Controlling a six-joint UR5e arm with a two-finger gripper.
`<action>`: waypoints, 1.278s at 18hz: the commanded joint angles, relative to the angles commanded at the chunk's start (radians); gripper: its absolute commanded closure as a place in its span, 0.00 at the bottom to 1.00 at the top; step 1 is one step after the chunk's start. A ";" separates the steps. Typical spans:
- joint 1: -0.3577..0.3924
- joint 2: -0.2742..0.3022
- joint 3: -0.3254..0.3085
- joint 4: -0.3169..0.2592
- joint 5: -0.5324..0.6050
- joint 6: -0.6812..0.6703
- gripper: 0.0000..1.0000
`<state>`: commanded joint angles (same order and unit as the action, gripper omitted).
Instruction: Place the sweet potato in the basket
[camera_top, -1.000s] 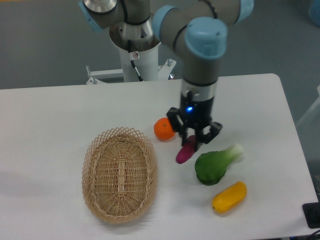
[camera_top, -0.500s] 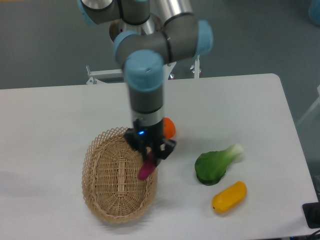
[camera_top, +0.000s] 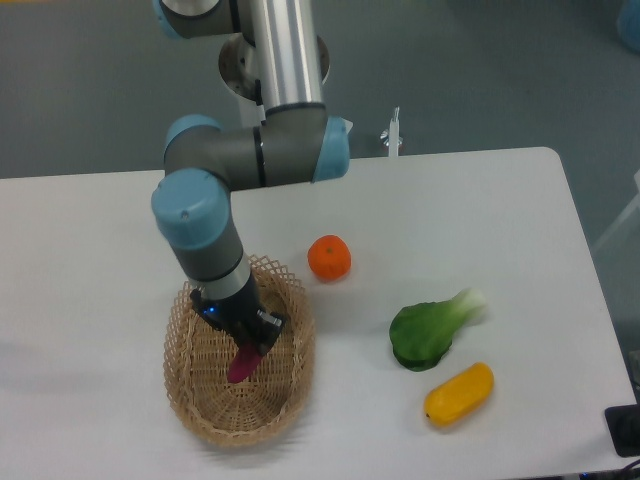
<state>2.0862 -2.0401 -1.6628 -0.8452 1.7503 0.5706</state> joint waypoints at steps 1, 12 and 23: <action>-0.002 -0.005 0.002 0.002 0.000 0.000 0.70; -0.018 -0.046 0.009 0.003 0.041 0.002 0.59; 0.044 -0.011 0.126 -0.012 0.046 0.046 0.00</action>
<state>2.1305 -2.0509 -1.5372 -0.8575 1.7963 0.6165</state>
